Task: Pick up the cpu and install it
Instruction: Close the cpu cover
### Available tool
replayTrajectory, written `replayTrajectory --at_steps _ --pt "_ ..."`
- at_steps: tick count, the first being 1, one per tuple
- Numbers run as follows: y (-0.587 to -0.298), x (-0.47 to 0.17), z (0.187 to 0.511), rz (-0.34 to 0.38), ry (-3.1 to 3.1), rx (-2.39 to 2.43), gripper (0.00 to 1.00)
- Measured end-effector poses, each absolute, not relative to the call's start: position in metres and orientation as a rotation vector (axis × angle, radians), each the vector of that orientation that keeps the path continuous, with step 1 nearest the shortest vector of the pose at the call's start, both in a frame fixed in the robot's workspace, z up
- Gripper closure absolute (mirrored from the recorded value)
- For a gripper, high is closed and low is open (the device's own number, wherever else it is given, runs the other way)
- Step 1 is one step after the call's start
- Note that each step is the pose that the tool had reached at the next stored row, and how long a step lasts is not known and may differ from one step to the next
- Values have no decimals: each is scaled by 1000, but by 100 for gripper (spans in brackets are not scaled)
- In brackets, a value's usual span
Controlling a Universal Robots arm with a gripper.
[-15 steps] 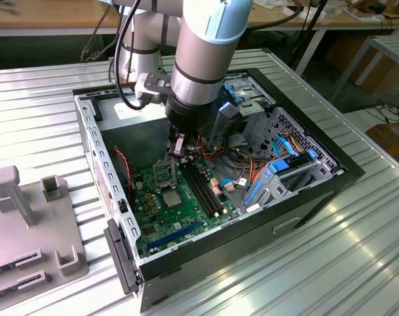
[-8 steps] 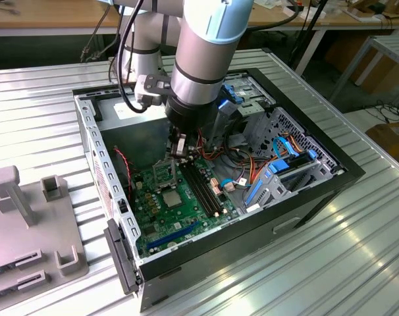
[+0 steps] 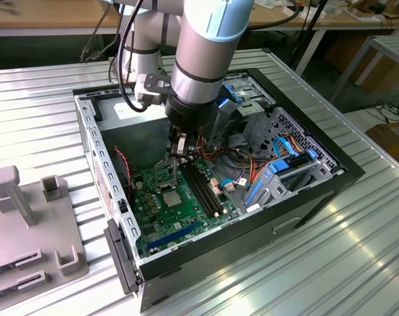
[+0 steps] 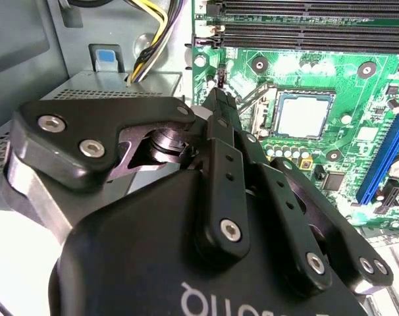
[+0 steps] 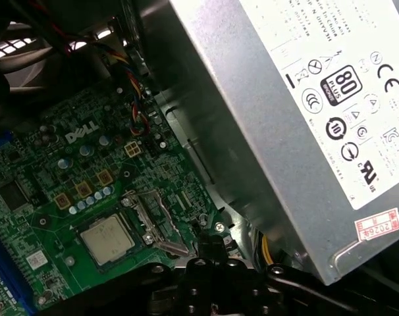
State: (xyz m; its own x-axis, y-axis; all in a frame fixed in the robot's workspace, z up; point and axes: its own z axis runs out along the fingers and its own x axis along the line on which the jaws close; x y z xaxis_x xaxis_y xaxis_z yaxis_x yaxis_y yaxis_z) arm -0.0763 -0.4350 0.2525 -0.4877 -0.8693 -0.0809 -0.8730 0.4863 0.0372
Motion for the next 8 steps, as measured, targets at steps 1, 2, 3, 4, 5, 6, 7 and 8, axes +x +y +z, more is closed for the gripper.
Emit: replayTrajectory --at_steps 1,2,3,4,5,6,7,8 --pt "-435 -76 253 112 2663 -1565 89" --pt "-435 -76 253 112 2662 -1568 89" --pt "-435 -77 253 111 2661 -1570 89" --pt "-435 -77 254 111 2660 -1573 89" --pt "-435 -77 254 110 2659 -1574 89" --pt "-435 -77 254 110 2657 -1577 89" --pt "-435 -77 254 110 2656 -1581 89" --pt "-435 -77 254 109 2654 -1584 89"
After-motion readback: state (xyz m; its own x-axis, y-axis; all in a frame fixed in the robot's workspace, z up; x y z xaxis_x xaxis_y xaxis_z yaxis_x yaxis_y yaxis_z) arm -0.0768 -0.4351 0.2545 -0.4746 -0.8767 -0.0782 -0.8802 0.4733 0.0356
